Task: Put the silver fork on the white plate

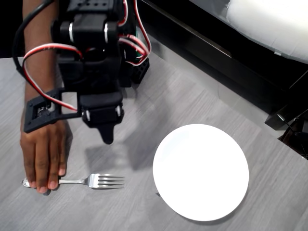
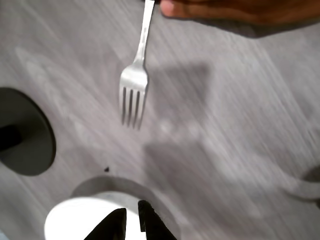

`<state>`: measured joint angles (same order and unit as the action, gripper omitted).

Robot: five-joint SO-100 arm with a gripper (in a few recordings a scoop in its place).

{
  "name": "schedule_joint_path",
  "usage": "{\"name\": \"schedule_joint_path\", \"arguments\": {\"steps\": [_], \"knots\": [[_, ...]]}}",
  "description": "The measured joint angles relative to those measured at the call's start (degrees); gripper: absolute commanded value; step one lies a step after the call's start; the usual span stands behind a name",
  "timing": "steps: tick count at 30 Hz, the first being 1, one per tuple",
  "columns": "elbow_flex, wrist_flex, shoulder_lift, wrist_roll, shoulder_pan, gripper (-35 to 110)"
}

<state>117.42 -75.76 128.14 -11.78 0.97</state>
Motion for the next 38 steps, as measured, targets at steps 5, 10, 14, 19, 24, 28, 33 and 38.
{"name": "schedule_joint_path", "arguments": {"steps": [5,10,14,19,24,28,33,38], "knots": [[0.09,6.5,-8.17,-2.55,2.99,6],[0.26,14.68,-20.13,-4.92,7.47,18],[-2.46,17.31,-30.76,-6.5,9.58,22],[-6.86,18.98,-41.84,-7.03,11.07,22],[-7.73,20.48,-43.95,-7.12,10.81,21],[-8.0,20.48,-44.21,-7.12,9.93,14],[-8.09,20.83,-45.35,-7.12,10.02,9],[-8.09,21.53,-46.67,-7.12,9.23,5]]}}
